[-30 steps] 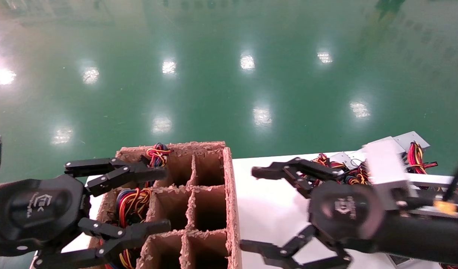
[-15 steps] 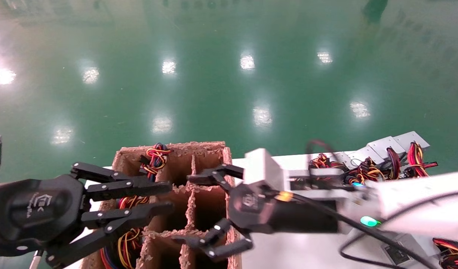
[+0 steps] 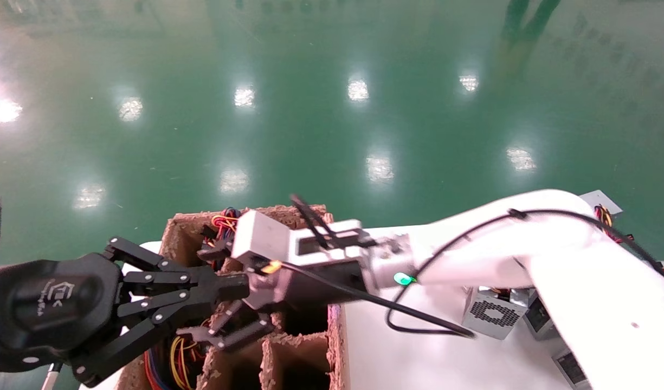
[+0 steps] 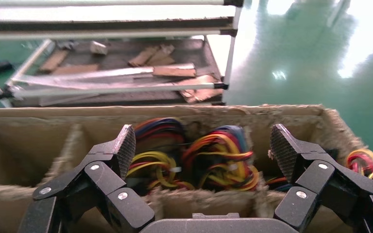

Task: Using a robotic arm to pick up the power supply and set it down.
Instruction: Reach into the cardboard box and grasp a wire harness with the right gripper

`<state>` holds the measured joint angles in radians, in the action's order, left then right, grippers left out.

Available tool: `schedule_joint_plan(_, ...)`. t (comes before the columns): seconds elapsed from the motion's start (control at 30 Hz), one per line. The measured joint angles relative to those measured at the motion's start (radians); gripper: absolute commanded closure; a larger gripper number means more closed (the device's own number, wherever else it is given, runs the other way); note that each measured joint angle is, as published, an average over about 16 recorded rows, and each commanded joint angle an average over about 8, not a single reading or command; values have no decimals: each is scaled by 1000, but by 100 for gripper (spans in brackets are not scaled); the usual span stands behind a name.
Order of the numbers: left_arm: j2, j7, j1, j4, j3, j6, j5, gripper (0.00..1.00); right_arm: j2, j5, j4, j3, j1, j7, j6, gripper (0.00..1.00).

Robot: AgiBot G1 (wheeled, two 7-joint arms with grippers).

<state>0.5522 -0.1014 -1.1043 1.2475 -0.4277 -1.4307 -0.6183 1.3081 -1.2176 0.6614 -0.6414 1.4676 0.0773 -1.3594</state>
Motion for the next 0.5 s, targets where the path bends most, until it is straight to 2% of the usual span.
schedule_joint_plan(0.03,0,0,0,0,0,0,0,100,12,-3,-16,-10,9,10,5,19)
schedule_joint_plan(0.17,0,0,0,0,0,0,0,100,44,-3,-58,-53,36,41,30,69)
schedule_joint_plan(0.23,0,0,0,0,0,0,0,100,52,5,-65,-78,45,50,44,91)
schedule_joint_plan(0.3,0,0,0,0,0,0,0,100,57,15,-64,-108,51,56,59,100)
schedule_joint_plan(0.5,0,0,0,0,0,0,0,100,60,61,-34,-203,54,61,120,100)
